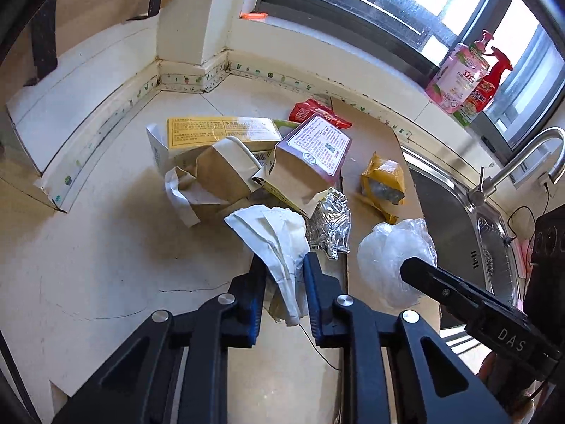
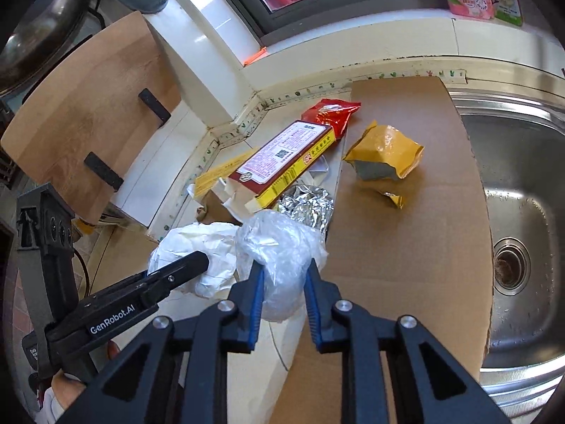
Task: Collect trash
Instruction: 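Grasp the white paper with the left tool while the right tool grasps the plastic bag, then carry the white paper and plastic bag down over the bin and open both tools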
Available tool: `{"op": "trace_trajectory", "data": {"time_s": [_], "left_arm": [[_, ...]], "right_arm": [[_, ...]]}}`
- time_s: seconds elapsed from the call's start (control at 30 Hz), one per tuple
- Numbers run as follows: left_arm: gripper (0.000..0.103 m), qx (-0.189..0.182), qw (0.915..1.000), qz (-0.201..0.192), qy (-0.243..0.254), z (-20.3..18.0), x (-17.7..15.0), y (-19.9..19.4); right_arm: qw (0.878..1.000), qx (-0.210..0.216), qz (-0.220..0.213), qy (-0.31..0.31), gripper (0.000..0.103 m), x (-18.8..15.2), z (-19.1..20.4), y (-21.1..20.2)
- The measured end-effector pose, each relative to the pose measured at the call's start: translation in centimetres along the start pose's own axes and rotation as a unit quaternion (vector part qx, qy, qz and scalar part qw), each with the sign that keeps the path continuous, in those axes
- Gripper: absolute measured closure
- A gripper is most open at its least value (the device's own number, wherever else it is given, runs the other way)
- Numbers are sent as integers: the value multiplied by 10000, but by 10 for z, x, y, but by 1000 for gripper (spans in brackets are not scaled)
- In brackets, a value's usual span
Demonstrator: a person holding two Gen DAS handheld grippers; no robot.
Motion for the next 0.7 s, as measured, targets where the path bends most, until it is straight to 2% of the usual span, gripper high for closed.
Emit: {"op": "trace_trajectory", "data": {"time_s": [0.3, 0.53, 0.7], "left_arm": [[84, -80, 9975, -413, 566, -18, -24, -98], [84, -87, 9932, -650, 964, -31, -62, -170], [84, -74, 9901, -656, 1242, -40, -97, -204]], "right_arm": [[9989, 246, -253, -320, 82, -28, 49, -67], [9968, 438, -393, -541, 82, -64, 83, -113], [9959, 622, -346, -561, 82, -98, 97, -132]]}}
Point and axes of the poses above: each gripper's, at about its wrist camera, not at the fingertips, and y roughly the way its jaws point, z to its left, x to its top, the point moved 5 cm from there along y, roughly the way its jaws point, and after that the axes turned 2 degrees about -x, right-handed, at the moved point
